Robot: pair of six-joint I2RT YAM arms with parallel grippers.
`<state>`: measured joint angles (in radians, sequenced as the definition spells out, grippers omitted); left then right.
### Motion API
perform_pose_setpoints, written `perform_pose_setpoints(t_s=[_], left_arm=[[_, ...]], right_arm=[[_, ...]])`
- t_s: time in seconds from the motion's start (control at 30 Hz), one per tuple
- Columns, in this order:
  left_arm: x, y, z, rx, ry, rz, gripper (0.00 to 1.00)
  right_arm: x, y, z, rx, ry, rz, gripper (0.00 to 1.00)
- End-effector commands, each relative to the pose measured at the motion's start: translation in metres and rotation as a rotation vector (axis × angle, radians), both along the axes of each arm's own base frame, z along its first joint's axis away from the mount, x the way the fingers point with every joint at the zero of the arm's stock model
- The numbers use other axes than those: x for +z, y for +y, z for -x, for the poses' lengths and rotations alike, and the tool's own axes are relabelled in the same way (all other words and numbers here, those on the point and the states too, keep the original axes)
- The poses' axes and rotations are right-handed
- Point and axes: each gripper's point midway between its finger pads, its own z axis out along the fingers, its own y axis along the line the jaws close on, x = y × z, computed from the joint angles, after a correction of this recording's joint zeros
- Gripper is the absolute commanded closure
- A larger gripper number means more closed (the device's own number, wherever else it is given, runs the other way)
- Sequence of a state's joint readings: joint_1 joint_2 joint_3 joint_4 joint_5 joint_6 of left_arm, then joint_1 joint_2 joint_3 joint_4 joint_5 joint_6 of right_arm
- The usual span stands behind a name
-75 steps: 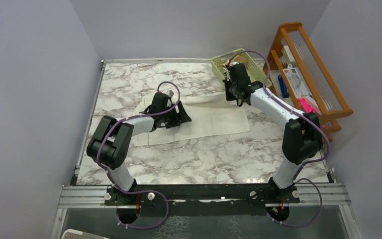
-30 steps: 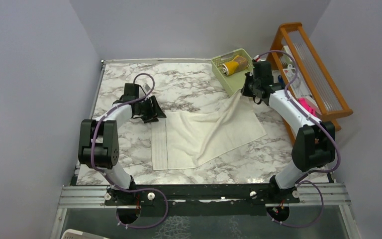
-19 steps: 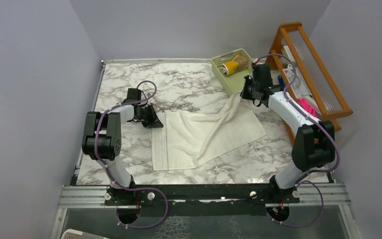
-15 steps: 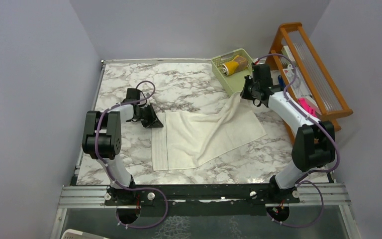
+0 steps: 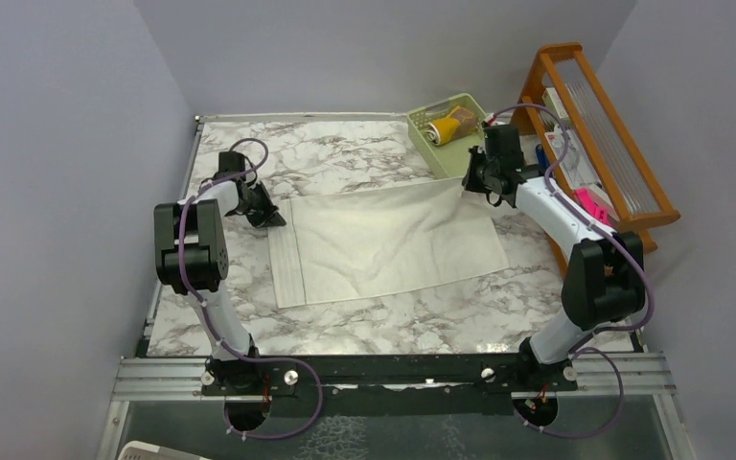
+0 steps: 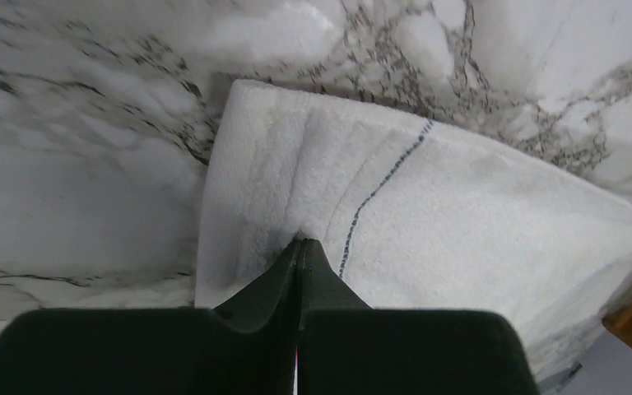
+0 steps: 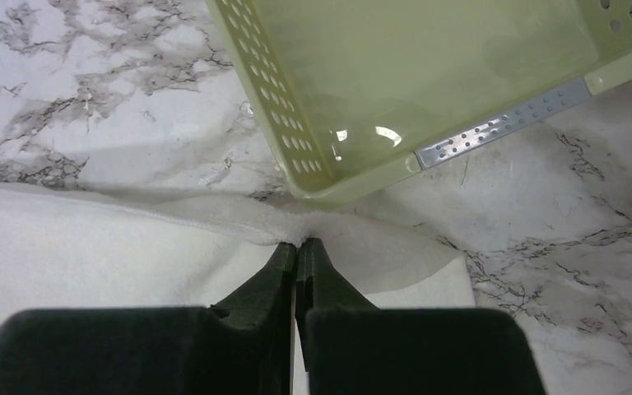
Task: Roll the towels
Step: Flatten out the towel at the center of the board.
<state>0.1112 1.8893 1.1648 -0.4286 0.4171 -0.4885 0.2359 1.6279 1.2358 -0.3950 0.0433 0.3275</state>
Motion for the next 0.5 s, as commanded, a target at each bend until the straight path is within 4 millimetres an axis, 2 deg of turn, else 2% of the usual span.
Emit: perform_pose_setpoints(t_s=[0.0,0.27,0.47], left_arm=[[-0.015,0.05,-0.017,0.078,0.022,-0.236,1.0],[0.005,0.11,-0.045,0.174,-0.003,-0.37,1.0],[0.015,0.132,-0.062,0.239,-0.03,-0.412,1.0]], right_arm=[[-0.002,0.011,-0.011,0.031,-0.022,-0.003,0.99],[-0.025,0.043,-0.016,0.122,0.03,-0.016,0.99],[-0.046,0.065,-0.035,0.172,0.069,-0.029,0.99]])
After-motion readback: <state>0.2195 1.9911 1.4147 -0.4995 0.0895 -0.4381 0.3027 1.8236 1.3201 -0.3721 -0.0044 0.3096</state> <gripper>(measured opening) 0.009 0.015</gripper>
